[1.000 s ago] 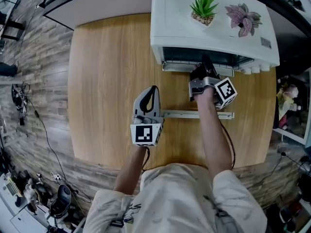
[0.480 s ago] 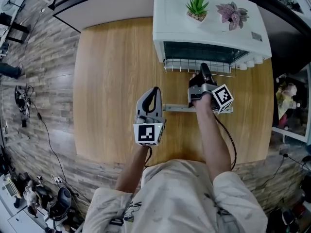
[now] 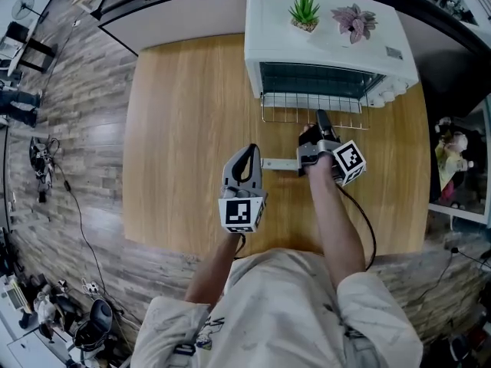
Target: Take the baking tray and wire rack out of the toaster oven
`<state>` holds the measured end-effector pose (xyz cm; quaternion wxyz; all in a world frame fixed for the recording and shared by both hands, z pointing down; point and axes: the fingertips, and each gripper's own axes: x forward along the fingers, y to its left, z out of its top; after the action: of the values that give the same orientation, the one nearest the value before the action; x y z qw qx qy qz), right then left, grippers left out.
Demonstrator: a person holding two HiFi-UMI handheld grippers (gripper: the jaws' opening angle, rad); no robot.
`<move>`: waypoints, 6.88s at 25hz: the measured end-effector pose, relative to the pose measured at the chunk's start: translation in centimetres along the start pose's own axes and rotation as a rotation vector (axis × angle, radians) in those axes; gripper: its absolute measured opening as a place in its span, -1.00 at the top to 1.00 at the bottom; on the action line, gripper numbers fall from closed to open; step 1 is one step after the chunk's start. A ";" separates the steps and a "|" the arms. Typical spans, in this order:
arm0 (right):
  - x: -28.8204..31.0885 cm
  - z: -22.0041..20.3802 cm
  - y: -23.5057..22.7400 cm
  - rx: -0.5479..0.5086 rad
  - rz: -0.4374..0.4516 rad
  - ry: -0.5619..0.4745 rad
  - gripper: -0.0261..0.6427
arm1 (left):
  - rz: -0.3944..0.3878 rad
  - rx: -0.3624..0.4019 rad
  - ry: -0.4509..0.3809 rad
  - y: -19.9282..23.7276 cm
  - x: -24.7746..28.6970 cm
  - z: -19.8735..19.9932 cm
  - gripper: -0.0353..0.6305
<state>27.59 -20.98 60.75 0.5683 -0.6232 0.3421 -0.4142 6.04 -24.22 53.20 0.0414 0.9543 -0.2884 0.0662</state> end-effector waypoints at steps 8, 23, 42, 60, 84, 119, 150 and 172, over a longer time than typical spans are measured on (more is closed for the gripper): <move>-2.8 -0.6 0.0 0.039 0.012 0.018 0.85 | -0.001 0.012 -0.009 -1.5 -1.9 0.6 0.85; -8.1 -1.1 0.8 0.048 0.053 0.076 0.85 | 0.056 0.015 -0.020 -4.0 -6.8 1.3 0.85; -13.6 -0.3 1.3 0.021 0.094 0.181 0.85 | 0.189 0.014 -0.066 -6.0 -12.4 2.4 0.85; -13.9 -4.4 2.2 -0.033 0.115 0.362 0.85 | 0.349 -0.008 -0.092 -5.1 -17.0 2.5 0.85; -12.8 -23.9 2.4 -0.083 0.090 0.710 0.85 | 0.658 -0.039 -0.087 5.4 -28.0 1.0 0.85; -8.3 -37.1 -5.2 -0.244 -0.216 0.807 0.85 | 0.653 -0.144 -0.092 19.9 -28.6 -1.6 0.85; -7.8 -36.2 -9.2 -0.471 -0.598 0.899 0.35 | 0.612 -0.162 -0.091 22.3 -25.3 -1.7 0.85; -10.7 -36.1 -8.7 -1.155 -0.530 1.168 -0.37 | 0.590 -0.167 -0.114 22.3 -24.9 -0.7 0.85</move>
<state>-10.02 -25.74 68.43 -0.2202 -0.5609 0.5798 -0.5484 -26.98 -29.01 51.11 0.0826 0.8249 -0.5593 -0.0021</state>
